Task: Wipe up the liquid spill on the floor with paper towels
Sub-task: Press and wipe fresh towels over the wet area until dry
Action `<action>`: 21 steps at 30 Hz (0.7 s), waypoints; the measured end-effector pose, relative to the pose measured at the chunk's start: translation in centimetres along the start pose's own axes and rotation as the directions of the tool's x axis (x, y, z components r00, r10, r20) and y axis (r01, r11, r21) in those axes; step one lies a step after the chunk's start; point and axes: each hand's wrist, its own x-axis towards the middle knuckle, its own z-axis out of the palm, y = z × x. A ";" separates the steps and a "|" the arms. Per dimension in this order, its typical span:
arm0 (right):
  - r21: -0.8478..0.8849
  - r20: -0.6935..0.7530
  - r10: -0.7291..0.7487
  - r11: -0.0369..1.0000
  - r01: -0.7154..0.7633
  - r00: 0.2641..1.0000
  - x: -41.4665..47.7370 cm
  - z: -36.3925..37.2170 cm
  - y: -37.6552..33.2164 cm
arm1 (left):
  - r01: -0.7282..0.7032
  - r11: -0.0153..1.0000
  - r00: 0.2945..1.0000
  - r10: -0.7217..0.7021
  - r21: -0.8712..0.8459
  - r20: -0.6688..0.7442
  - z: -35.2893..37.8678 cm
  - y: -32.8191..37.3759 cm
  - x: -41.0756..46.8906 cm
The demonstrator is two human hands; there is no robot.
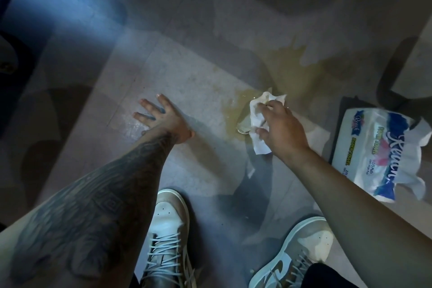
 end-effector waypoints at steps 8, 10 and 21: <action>0.359 0.029 0.244 0.902 -0.238 0.969 0.4 -2.2 -0.2 | -0.008 0.994 0.996 0.017 -0.108 0.082 0.2 0.2 0.3; 0.651 0.101 0.298 0.701 -0.289 0.949 0.3 -3.6 -1.1 | -0.004 0.995 0.999 0.008 -0.096 0.041 0.4 0.1 0.3; 0.762 -0.058 0.563 0.558 -0.328 0.824 0.8 -1.6 -2.7 | -0.005 0.995 0.996 0.014 -0.098 0.089 0.5 0.0 0.7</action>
